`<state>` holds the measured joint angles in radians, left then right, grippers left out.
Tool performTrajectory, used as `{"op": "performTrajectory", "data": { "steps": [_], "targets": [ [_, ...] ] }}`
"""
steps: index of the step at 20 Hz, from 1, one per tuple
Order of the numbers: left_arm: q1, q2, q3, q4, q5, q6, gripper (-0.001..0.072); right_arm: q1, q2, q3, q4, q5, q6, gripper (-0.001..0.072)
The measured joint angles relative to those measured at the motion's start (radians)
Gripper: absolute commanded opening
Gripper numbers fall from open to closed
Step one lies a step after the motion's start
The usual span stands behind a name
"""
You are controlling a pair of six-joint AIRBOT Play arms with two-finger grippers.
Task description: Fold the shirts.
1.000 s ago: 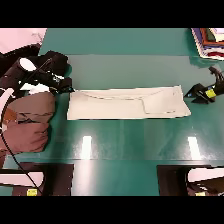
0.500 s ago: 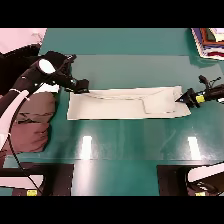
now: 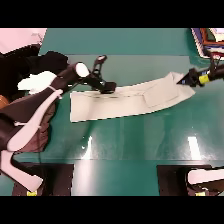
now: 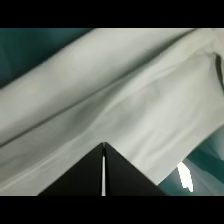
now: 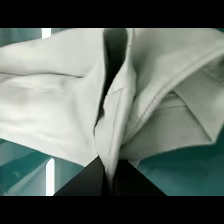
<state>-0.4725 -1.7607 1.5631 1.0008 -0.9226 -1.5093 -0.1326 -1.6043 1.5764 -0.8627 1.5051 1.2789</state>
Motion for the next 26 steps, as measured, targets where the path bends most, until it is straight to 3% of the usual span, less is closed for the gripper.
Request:
{"op": "performTrajectory", "data": {
  "steps": [6, 13, 18, 24, 25, 26],
  "targets": [
    [-0.091, -0.201, 0.206, -0.050, -0.042, -0.008, 0.0020, 0.208, 0.084, 0.217, 0.007, 0.018, 0.085, 0.0010],
    [-0.114, -0.262, 0.256, -0.083, -0.009, -0.018, 0.0019, 0.422, 0.093, 0.301, 0.010, -0.020, 0.122, 0.0010],
    [-0.053, -0.203, 0.262, -0.011, -0.073, -0.031, 0.0020, 0.507, 0.093, 0.309, 0.058, -0.079, 0.125, 0.0010],
    [0.165, 0.016, 0.262, 0.188, -0.274, -0.018, 0.0021, 0.680, 0.017, 0.311, 0.080, -0.164, 0.098, 0.0018],
    [0.208, 0.058, 0.263, 0.204, -0.298, -0.012, 0.0022, 0.721, -0.010, 0.311, 0.083, -0.191, 0.087, 0.0146],
    [0.246, 0.093, 0.263, 0.217, -0.319, -0.010, 0.0021, 0.766, -0.044, 0.311, 0.084, -0.224, 0.070, 0.0408]
  ]
}}
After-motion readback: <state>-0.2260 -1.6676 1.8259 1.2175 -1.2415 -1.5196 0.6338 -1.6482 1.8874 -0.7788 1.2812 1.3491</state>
